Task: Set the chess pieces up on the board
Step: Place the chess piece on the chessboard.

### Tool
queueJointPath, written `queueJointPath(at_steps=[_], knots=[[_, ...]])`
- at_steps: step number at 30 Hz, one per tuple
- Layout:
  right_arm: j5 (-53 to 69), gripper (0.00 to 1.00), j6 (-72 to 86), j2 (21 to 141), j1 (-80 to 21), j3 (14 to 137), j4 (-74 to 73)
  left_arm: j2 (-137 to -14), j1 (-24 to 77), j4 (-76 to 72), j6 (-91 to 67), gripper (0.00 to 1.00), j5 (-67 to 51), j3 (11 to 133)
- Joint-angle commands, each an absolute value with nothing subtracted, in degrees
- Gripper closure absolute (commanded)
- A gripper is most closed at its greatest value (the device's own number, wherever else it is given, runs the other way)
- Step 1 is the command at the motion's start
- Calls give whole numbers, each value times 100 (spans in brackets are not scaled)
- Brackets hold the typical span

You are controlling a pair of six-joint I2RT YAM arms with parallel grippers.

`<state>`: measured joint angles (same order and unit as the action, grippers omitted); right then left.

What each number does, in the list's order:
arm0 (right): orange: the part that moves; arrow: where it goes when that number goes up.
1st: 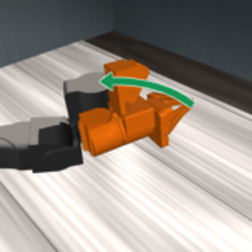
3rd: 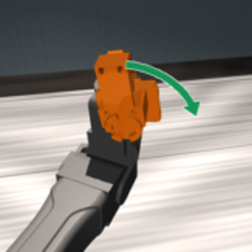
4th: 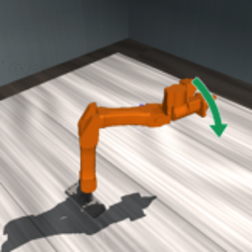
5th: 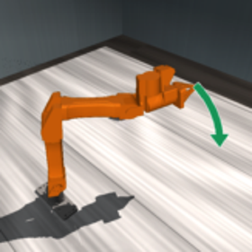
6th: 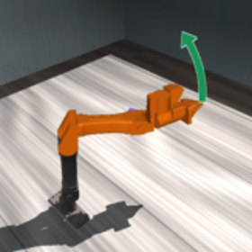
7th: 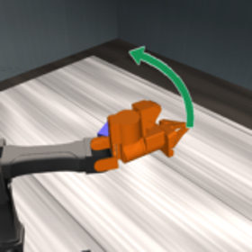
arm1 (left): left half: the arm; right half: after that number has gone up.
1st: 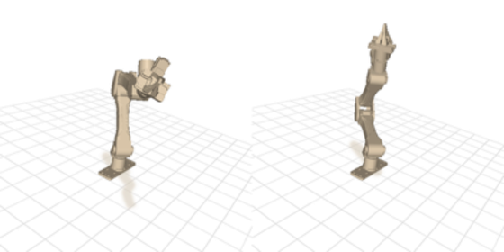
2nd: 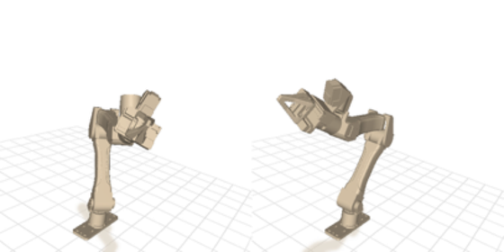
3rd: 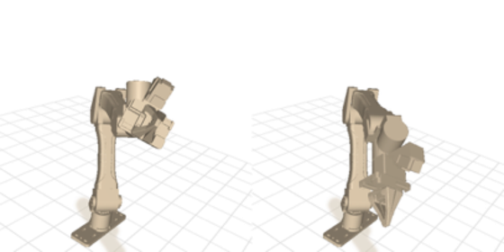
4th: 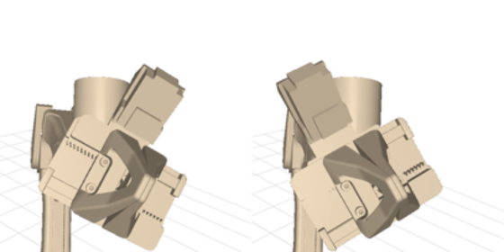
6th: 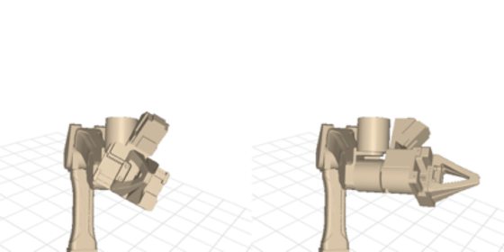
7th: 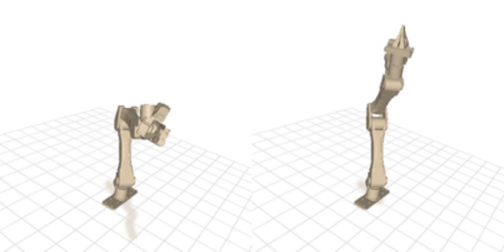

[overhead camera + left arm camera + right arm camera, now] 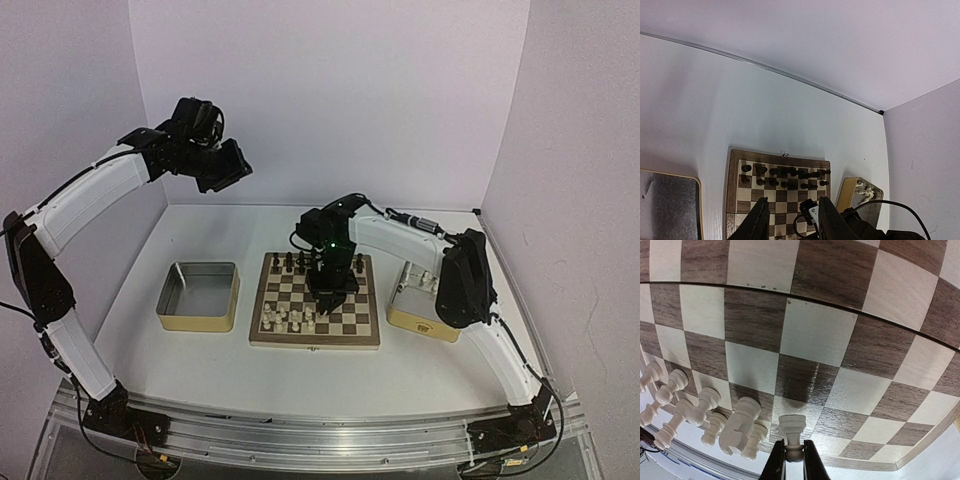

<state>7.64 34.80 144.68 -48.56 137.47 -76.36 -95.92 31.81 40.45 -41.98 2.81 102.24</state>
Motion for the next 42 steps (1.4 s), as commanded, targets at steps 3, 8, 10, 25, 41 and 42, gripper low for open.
queueJointPath(at_steps=[3,8,10,25,41,42], knots=[[725,100,3573,14413,-4891,13760,-9443,-9399,3164,3869,-4089,67,370,10296],[703,100,3573,14399,-4899,13708,-9489,-9396,3162,3858,-4094,67,352,10292],[703,100,3573,14388,-4907,13685,-9498,-9397,3164,3850,-4095,67,357,10280],[779,100,3542,14408,-4952,13628,-9571,-9365,3161,3806,-4111,67,401,10197],[684,100,3534,14419,-4955,13600,-9667,-9393,3159,3737,-4122,67,372,10133],[691,100,3532,14432,-4953,13620,-9668,-9389,3160,3741,-4119,67,376,10134]])
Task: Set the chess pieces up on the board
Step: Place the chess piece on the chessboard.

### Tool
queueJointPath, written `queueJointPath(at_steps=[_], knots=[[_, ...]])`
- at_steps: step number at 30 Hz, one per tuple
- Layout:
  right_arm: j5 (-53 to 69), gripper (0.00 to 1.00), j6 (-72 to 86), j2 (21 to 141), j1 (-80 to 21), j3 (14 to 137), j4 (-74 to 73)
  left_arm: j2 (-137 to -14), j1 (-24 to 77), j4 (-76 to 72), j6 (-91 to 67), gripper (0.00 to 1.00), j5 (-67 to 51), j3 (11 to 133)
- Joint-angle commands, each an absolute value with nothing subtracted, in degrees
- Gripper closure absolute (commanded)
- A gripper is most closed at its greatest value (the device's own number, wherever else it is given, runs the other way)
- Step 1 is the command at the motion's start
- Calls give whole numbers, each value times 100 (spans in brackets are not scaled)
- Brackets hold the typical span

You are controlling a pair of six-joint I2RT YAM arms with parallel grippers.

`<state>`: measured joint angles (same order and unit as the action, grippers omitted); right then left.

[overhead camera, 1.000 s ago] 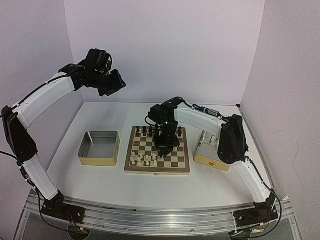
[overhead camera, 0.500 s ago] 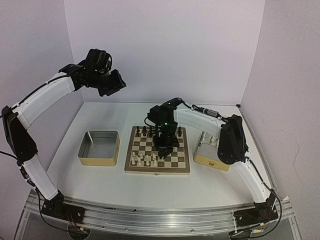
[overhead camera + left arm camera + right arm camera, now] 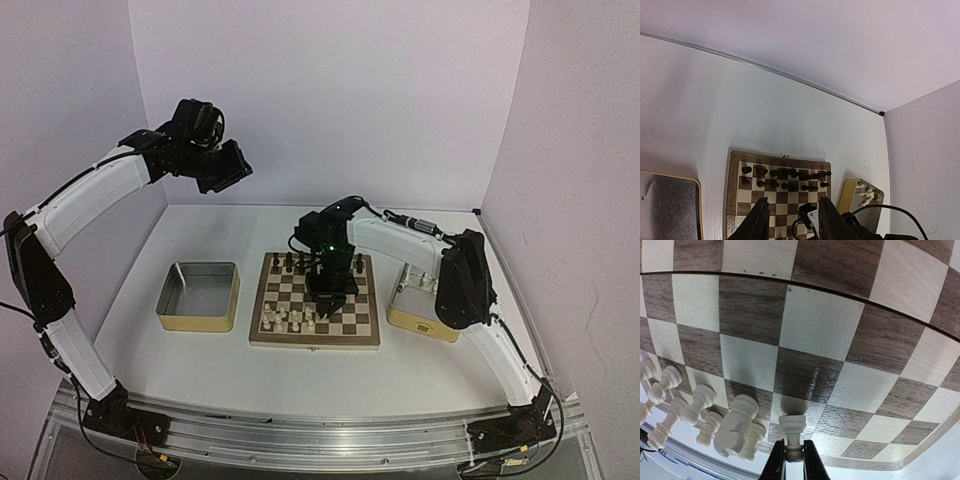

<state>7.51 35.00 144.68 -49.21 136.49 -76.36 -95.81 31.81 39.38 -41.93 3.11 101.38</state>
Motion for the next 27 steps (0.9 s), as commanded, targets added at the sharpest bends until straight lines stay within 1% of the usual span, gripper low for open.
queueJointPath(at_steps=[1,5,8,27], knots=[[699,99,3527,14443,-4953,13633,-9668,-9379,3162,3743,-4117,67,380,10132],[716,93,3517,14482,-4952,13685,-9670,-9375,3167,3746,-4122,67,387,10113],[717,90,3512,14497,-4951,13730,-9677,-9387,3168,3745,-4125,67,370,10109],[682,88,3498,14610,-4905,14084,-9711,-9452,3162,3718,-4135,67,265,10184]])
